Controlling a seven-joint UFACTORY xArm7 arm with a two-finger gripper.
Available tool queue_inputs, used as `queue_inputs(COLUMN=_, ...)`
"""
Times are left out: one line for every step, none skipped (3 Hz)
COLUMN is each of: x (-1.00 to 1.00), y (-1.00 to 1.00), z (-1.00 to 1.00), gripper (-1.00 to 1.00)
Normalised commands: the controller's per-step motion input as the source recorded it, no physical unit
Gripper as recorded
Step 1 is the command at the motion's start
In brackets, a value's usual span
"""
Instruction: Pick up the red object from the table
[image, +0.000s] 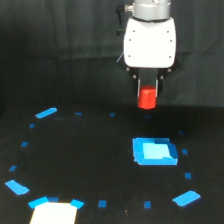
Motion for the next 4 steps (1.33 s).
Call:
queue_inputs(x=-0.19, y=-0.28, z=0.3, gripper=-1.0)
queue_inputs(x=-0.04, y=-0.1, z=0.45, gripper=-0.96)
queue_inputs(x=-0.21, y=0.23, z=-0.02, gripper=-0.89)
queue_inputs(x=-0.06, y=-0.14, z=0.11, gripper=-1.0)
